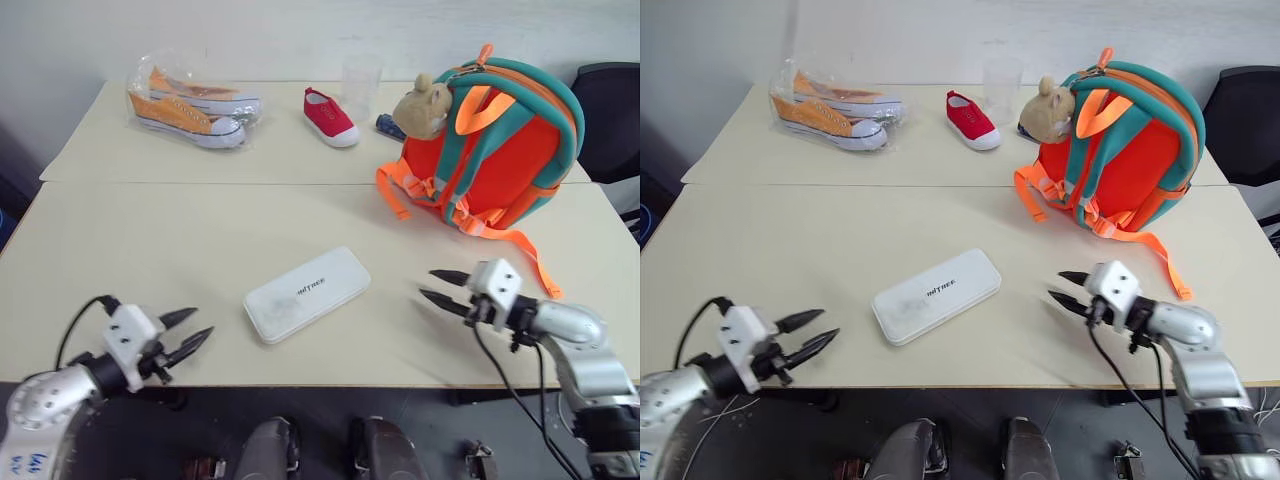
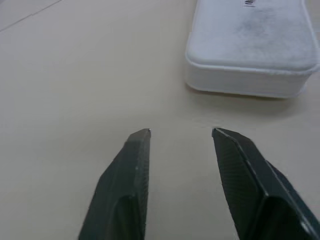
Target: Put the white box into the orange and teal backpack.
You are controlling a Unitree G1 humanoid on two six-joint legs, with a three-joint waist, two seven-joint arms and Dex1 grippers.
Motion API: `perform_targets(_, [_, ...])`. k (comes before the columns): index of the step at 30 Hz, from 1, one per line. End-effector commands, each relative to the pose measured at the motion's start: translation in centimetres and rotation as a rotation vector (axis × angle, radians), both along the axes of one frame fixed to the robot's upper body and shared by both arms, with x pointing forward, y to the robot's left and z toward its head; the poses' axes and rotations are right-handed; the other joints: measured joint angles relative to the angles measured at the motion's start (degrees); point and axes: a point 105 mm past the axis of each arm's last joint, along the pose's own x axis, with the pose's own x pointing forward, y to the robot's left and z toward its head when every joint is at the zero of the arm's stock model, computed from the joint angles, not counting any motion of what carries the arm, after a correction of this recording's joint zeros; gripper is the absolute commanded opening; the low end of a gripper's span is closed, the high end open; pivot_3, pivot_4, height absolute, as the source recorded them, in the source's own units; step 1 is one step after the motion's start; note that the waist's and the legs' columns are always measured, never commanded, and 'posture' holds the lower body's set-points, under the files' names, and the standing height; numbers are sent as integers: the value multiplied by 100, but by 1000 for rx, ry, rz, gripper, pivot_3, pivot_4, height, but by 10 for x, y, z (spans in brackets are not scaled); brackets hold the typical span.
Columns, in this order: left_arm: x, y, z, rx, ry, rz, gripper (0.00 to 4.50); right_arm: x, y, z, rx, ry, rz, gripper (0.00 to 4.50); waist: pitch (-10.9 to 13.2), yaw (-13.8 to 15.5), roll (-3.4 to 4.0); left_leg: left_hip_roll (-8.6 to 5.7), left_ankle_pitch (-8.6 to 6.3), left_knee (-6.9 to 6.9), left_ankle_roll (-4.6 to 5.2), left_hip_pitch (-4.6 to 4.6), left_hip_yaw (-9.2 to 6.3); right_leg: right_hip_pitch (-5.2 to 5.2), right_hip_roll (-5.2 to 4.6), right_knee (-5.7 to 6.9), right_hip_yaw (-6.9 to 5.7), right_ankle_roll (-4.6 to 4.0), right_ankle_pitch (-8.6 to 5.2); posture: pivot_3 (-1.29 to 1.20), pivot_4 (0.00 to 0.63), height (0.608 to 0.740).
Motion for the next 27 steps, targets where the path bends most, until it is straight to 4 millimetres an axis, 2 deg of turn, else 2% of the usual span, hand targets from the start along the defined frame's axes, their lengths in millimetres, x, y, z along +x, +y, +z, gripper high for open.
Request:
perform_targets(1, [-2, -12, 4, -3, -13, 5, 776, 14, 10, 7, 10, -90, -60, 341, 0, 18, -1, 1, 1, 1, -2, -1, 0, 0, 1, 0, -1, 0, 0, 0, 150, 740])
perform_targets(2, [-2, -16, 3, -7, 1, -5, 457, 17, 15, 8, 21, -102, -68, 3, 0, 25, -1, 1, 3, 4, -3, -1, -1, 0, 1, 3, -2, 0, 0, 0, 150, 740])
perform_targets(4, [1, -21, 2, -4, 14, -10, 29, 23, 24, 8, 60, -109, -88, 0, 0, 26, -1, 0, 7, 8, -3, -3, -1, 1, 0, 6, -2, 0, 0, 0, 150, 740])
perform_targets(8, [9, -28, -1, 8, 42, -14, 29, 32, 43, 8, 163, -62, -100, 0, -1, 5, -2, 1, 8, 8, -5, -2, -3, 1, 2, 10, -2, 1, 1, 0, 150, 740])
perform_targets(14, [18, -40, -5, -20, 101, -77, 29, 31, 63, 5, 157, 15, 5, 0, -1, -6, -2, -1, 18, 6, 13, -3, -2, -1, 2, 8, -1, 1, 1, 0, 150, 740])
perform_targets(22, [32, -48, -5, 9, 100, -156, 29, 4, 68, 4, 150, 131, 138, 0, -1, 14, -2, -1, 13, 5, 9, -4, -5, -1, 2, 7, -3, 1, 1, 0, 150, 740])
perform_targets(27, [44, -61, -3, 19, 81, -227, 29, -24, 56, 6, 143, 175, 190, 0, -1, 43, -2, -2, 7, 6, -2, -4, -7, 1, 0, 6, -4, 1, 1, 0, 150, 740])
